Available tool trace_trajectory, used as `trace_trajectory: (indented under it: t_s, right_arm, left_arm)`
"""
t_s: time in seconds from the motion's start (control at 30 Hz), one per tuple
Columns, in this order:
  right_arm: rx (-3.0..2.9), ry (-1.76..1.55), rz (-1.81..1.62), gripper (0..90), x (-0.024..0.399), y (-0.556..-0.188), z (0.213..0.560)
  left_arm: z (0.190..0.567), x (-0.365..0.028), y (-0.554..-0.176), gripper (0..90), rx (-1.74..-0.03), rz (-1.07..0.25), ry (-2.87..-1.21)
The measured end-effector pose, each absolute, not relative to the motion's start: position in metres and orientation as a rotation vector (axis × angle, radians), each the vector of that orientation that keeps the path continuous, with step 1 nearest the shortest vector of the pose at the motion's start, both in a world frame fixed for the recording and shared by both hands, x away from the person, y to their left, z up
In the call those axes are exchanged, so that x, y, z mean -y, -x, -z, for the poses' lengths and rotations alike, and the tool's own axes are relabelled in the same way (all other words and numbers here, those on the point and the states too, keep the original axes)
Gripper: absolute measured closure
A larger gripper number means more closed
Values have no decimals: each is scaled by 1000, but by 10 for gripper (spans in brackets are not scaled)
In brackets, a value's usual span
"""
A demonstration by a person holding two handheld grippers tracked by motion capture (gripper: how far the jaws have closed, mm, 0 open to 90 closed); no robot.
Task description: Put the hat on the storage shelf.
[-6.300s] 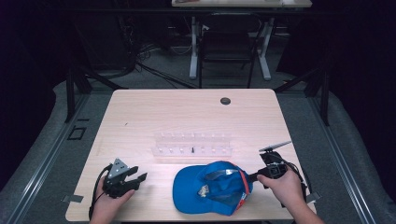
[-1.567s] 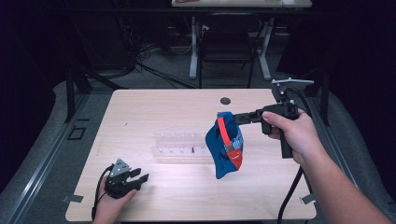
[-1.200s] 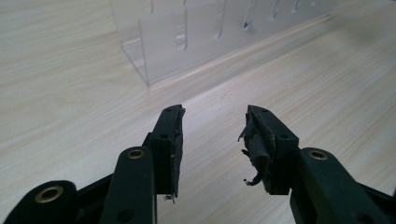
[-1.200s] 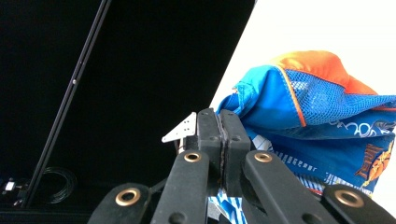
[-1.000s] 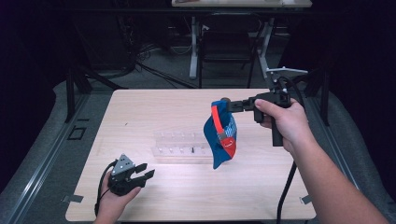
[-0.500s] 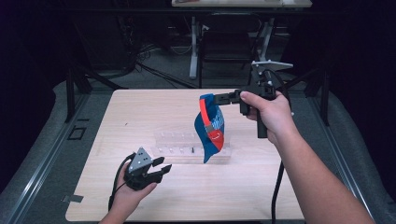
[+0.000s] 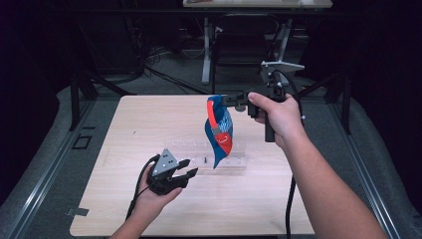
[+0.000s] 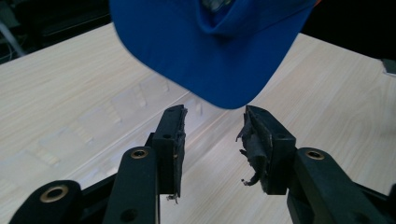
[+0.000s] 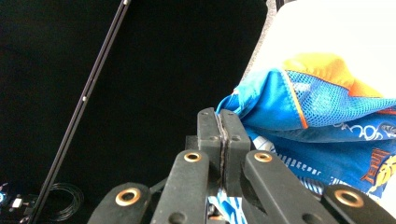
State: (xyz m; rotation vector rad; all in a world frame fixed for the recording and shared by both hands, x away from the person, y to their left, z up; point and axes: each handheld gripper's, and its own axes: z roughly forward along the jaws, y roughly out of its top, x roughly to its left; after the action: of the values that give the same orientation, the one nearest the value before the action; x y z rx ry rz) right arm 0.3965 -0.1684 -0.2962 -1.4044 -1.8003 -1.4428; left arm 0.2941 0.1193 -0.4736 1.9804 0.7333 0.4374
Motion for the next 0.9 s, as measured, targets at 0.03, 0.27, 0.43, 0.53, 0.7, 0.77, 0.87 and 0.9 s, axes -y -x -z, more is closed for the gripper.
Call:
trace_trajectory:
  t_s: [0.03,0.27,0.43,0.53,0.7,0.77,0.87,0.9]
  right_arm:
    - [1800,1404,1443,894,168,-397,296]
    - [1784,1402,1463,894,158,-403,294]
    - [1785,1403,1462,894,152,-406,294]
    - [1780,1407,1463,894,145,-409,297]
    - [1785,1411,1451,894,139,-411,303]
    - [1791,1427,1441,894,138,-412,306]
    - [1792,1432,1435,894,138,-413,310]
    - [1799,1435,1428,894,138,-413,310]
  left_arm:
    - [474,-119,-294,595,-733,-437,-1980]
    - [468,-117,-298,604,-731,-469,-1979]
    - [468,-123,-301,603,-759,-479,-1981]
    - [468,-125,-301,602,-765,-482,-1980]
    - [470,-127,-301,598,-772,-486,-1983]
    - [471,-127,-302,597,-774,-488,-1977]
    - [471,-126,-302,595,-774,-488,-1974]
    - [471,-126,-302,594,-773,-487,-1976]
